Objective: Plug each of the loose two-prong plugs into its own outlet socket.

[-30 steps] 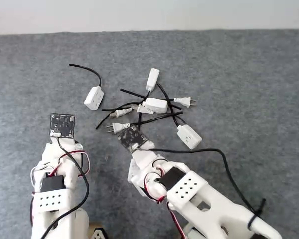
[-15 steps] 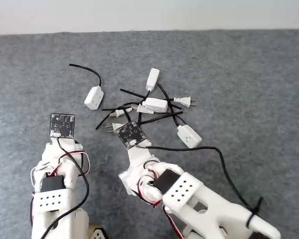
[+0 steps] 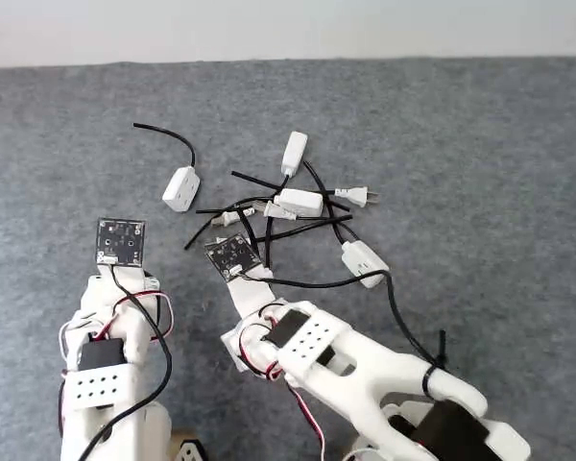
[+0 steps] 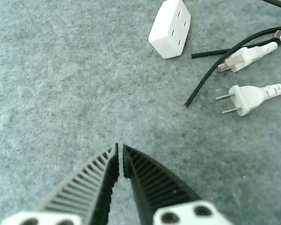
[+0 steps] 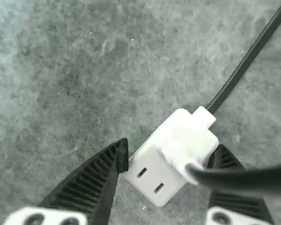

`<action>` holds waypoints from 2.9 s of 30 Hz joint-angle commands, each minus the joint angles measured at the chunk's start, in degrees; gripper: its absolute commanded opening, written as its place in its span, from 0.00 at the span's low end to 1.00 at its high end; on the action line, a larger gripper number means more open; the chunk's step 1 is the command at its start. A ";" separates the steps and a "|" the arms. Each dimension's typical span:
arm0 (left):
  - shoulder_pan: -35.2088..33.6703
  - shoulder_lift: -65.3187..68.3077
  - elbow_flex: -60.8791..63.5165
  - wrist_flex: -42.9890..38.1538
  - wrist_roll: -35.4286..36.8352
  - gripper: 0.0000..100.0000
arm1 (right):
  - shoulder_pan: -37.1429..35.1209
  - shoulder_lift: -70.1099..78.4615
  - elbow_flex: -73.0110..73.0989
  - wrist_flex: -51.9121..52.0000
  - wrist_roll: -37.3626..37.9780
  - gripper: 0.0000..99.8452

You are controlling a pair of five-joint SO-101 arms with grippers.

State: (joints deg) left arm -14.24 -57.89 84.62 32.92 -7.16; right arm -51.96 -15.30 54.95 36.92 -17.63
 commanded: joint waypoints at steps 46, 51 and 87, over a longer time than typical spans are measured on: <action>-0.35 -0.79 0.84 -1.23 0.53 0.01 | 97.10 -59.91 10.73 12.35 30.33 0.01; -0.18 -0.79 0.92 -1.23 0.53 0.01 | 106.15 -57.71 18.11 1.89 34.02 0.01; 3.60 -0.79 -1.63 9.93 0.53 0.23 | 123.30 14.99 -15.56 -19.74 30.51 0.18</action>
State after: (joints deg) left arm -12.22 -57.89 86.20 42.51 -7.16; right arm 70.59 -4.57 47.03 17.93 15.52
